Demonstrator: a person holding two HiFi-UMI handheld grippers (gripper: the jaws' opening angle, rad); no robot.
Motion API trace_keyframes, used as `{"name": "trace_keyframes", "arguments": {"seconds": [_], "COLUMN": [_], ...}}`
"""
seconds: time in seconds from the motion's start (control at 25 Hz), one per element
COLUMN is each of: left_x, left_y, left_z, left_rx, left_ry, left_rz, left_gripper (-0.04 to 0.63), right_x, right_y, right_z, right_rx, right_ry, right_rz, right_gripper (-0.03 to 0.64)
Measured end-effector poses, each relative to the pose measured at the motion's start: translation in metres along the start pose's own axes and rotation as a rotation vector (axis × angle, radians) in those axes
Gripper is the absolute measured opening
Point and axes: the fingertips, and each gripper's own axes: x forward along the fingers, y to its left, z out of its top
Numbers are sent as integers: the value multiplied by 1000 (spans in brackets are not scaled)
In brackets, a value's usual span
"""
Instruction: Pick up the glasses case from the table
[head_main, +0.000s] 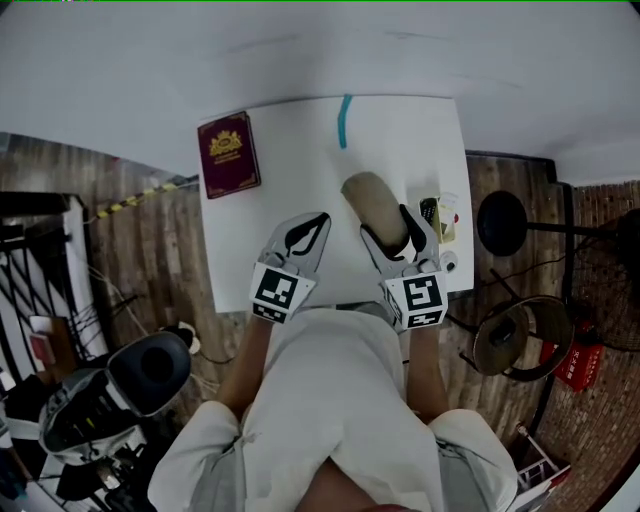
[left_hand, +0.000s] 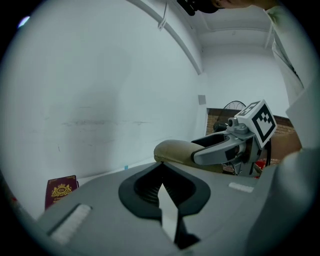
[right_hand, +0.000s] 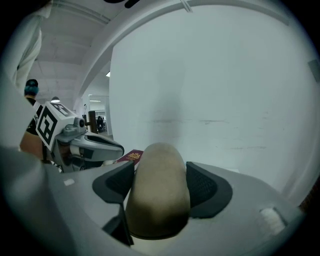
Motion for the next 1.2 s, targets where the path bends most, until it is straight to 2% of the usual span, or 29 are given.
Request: {"name": "trace_keyframes", "arguments": {"seconds": [0.56, 1.2], "left_x": [-29, -44], "left_y": [-14, -21], "left_z": [46, 60], "left_rx": [42, 69], "left_ry": [-111, -156], "left_rz": [-13, -21], "left_gripper": [18, 18], "right_x": [-40, -55], "right_y": [12, 20], "right_z": [41, 54], "right_rx": [-12, -38], "right_ry": [-130, -166], "right_rz": [-33, -42], "right_gripper": [327, 325]}}
